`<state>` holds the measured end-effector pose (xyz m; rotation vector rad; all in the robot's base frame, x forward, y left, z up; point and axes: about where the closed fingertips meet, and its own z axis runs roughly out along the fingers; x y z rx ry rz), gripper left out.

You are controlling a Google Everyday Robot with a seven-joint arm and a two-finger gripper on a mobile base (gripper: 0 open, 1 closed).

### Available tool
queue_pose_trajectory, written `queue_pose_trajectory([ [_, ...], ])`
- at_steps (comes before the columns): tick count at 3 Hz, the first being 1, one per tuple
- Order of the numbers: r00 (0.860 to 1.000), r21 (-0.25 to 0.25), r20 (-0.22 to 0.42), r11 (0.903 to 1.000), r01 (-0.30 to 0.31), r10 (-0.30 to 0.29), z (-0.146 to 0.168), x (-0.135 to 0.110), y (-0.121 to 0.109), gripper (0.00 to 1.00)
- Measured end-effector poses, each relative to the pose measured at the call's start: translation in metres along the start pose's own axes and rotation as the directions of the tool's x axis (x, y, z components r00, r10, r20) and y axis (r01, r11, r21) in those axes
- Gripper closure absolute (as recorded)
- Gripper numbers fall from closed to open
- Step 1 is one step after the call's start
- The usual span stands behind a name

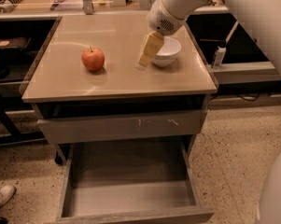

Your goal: Place apple into middle drawer

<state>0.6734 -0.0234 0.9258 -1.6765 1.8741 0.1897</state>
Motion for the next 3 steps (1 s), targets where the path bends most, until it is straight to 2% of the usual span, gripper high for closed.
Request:
queue_pose_trajectory([
  [1,0.994,-0.027,0.111,0.9994,-0.022,0.025,0.02,-0.011,-0.013,0.0],
  [3,0.975,-0.123,0.222,0.9922,0.022,0.006,0.083,-0.055,-0.026,0.0],
])
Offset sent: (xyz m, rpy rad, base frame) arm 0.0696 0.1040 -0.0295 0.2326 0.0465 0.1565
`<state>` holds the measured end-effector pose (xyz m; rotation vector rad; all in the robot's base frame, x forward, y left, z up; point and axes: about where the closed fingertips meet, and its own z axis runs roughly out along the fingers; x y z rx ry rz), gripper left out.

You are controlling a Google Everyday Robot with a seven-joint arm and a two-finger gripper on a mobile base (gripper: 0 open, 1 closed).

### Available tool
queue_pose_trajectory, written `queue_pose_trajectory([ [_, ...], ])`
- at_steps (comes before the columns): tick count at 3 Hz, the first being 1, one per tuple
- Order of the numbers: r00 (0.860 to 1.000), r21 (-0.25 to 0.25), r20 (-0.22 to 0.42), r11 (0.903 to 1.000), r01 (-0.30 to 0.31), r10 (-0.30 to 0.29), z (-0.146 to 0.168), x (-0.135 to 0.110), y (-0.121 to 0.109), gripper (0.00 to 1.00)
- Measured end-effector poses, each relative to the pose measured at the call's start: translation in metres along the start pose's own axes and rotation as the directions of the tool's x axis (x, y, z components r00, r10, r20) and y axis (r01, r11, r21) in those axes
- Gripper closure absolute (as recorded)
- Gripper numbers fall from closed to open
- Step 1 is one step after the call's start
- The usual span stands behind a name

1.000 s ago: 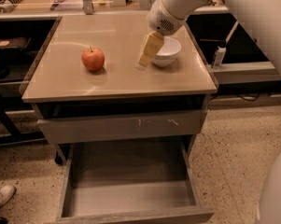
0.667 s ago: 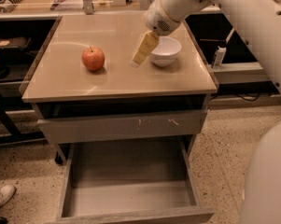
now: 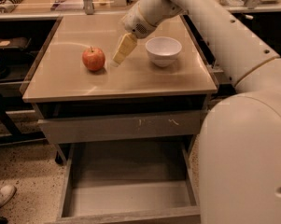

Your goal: Place apple into middle drawer

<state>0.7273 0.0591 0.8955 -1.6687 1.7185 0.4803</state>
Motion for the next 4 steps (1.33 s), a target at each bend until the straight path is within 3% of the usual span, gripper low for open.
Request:
queue_pose_trajectory([
  [1,1.0,0.001,0.005,1.0,0.0,0.0,0.001,-0.001,-0.002,0.0],
  [2,0.999,-0.03,0.042,0.9991,-0.032,0.033,0.022,-0.006,0.001,0.0],
  [4,0.998,-0.12,0.057,0.9928,0.0,0.007,0.068,-0.02,0.007,0.0],
])
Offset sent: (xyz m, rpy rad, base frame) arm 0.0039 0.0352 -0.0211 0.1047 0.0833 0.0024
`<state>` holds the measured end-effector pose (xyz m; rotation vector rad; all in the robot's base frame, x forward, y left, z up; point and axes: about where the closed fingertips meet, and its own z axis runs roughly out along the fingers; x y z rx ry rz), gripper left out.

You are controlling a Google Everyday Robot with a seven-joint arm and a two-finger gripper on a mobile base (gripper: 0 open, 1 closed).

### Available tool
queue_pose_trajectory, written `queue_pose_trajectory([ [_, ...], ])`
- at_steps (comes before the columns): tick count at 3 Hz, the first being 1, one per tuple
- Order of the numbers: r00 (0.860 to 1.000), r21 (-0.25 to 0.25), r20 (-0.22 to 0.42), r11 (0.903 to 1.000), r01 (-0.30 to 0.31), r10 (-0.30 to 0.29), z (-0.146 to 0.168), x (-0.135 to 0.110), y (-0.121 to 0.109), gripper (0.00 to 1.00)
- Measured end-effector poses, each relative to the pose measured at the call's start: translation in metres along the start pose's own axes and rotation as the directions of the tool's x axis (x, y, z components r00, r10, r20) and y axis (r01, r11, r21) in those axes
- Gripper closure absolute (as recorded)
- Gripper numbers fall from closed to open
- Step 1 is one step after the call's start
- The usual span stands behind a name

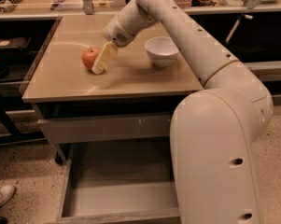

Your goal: Place apple into middle drawer

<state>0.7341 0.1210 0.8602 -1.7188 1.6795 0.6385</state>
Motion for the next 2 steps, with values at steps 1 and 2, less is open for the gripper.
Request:
queue_pose_trajectory([
  [1,1.0,-0.004,0.0,1.0,0.001,-0.001,0.002,0.0,0.0,0.0],
  [2,1.0,-0.011,0.015,0.9998,-0.018,0.018,0.015,0.005,-0.002,0.0],
])
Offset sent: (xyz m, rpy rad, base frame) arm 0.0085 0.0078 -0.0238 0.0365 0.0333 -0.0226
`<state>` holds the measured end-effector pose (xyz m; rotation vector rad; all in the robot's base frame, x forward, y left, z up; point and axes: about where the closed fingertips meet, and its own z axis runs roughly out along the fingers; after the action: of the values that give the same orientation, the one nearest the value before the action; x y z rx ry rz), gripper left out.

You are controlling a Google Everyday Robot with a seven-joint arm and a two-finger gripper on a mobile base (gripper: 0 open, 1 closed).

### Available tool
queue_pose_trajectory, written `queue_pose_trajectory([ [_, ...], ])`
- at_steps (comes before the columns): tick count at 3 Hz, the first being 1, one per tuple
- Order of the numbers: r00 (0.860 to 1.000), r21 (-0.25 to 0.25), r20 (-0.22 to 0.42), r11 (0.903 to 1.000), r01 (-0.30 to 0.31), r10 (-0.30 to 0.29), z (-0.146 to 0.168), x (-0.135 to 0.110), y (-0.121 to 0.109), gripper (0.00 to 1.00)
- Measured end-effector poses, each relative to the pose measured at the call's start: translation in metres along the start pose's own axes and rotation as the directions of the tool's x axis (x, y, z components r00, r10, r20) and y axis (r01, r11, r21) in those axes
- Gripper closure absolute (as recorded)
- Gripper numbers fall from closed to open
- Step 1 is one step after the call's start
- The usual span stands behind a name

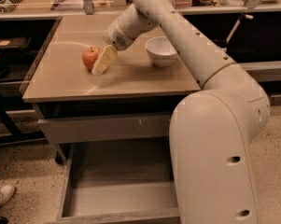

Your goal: Place apple into middle drawer

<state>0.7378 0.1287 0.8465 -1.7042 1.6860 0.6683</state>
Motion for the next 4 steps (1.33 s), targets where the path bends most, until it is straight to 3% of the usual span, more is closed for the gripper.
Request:
queue_pose_trajectory([
  [2,0.999,-0.019,0.035,0.9997,-0.017,0.018,0.0261,0.0072,-0.0074,0.0],
  [4,0.999,-0.019,0.035,0.9997,-0.017,0.018,0.0262,0.0072,-0.0074,0.42],
])
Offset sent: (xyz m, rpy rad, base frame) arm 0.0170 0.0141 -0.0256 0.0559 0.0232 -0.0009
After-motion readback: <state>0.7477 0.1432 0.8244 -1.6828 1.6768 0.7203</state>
